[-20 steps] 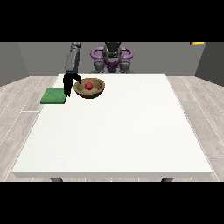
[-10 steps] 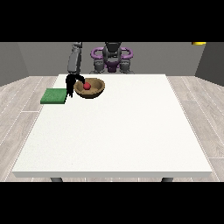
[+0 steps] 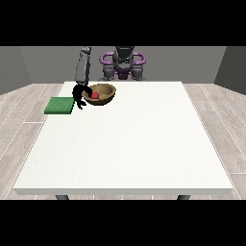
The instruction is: Pick the cup and pour the ball into the bowl, then pick the bowl and place it on the pad
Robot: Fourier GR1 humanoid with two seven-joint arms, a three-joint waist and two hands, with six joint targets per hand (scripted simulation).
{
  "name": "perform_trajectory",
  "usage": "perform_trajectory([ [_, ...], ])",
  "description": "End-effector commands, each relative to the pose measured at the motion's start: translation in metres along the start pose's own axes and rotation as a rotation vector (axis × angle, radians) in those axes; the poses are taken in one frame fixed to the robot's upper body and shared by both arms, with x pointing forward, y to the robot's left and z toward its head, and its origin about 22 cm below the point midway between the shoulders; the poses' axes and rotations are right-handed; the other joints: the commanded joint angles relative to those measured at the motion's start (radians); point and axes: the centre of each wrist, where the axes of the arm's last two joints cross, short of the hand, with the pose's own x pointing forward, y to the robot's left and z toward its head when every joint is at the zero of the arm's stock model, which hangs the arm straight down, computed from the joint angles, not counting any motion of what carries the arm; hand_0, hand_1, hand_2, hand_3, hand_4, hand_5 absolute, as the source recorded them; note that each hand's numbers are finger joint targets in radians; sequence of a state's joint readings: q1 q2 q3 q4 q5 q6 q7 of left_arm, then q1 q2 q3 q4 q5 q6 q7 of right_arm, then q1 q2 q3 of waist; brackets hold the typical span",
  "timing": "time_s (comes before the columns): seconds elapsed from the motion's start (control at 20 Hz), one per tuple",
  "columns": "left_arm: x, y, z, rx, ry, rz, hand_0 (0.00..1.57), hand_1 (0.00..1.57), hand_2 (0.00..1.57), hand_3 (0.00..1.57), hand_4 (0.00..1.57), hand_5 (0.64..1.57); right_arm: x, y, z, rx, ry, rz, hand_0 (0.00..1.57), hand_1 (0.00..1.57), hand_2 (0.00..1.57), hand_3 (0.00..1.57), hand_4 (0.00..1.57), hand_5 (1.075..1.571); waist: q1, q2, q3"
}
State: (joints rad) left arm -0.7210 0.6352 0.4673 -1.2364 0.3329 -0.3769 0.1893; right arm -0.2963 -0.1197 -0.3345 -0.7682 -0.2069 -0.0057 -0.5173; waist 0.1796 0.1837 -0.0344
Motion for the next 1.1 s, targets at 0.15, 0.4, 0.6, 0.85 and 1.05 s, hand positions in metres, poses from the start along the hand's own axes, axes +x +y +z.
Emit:
perform_trajectory([
  [0.15,0.014,0.005,-0.002,-0.024,-0.037,0.013,0.0,0.0,0.0,0.0,1.11,1.519,-0.013,-0.053,0.025,-0.156,0.208,0.253,1.57,1.57,1.57,1.41,0.92,1.525,0.03,0.077,0.0323],
  [0.4,-0.006,0.009,0.004,-0.01,0.024,0.027,0.0,0.0,0.0,0.0,1.18,1.525,0.024,-0.073,0.006,-0.197,0.186,0.356,1.57,1.57,1.57,1.27,1.02,1.545,0.012,0.01,0.0278],
  [0.6,-0.015,0.027,0.015,0.038,0.061,0.017,0.0,0.0,0.0,0.0,1.19,1.528,0.069,-0.096,-0.017,-0.207,0.184,0.382,1.57,1.57,1.57,1.07,1.02,1.554,-0.034,-0.011,0.026],
  [0.85,-0.021,0.036,0.022,0.056,0.081,0.015,0.0,0.0,0.0,0.0,1.2,1.537,0.09,-0.103,-0.023,-0.189,0.202,0.424,1.57,1.57,1.57,0.87,1.06,1.556,-0.058,-0.031,0.0276],
  [1.05,-0.04,0.044,0.038,0.099,0.128,-0.004,0.0,0.0,0.0,0.0,1.2,1.541,0.144,-0.122,-0.042,-0.161,0.243,0.481,1.57,1.57,1.57,0.68,1.09,1.568,-0.096,-0.072,0.0304],
])
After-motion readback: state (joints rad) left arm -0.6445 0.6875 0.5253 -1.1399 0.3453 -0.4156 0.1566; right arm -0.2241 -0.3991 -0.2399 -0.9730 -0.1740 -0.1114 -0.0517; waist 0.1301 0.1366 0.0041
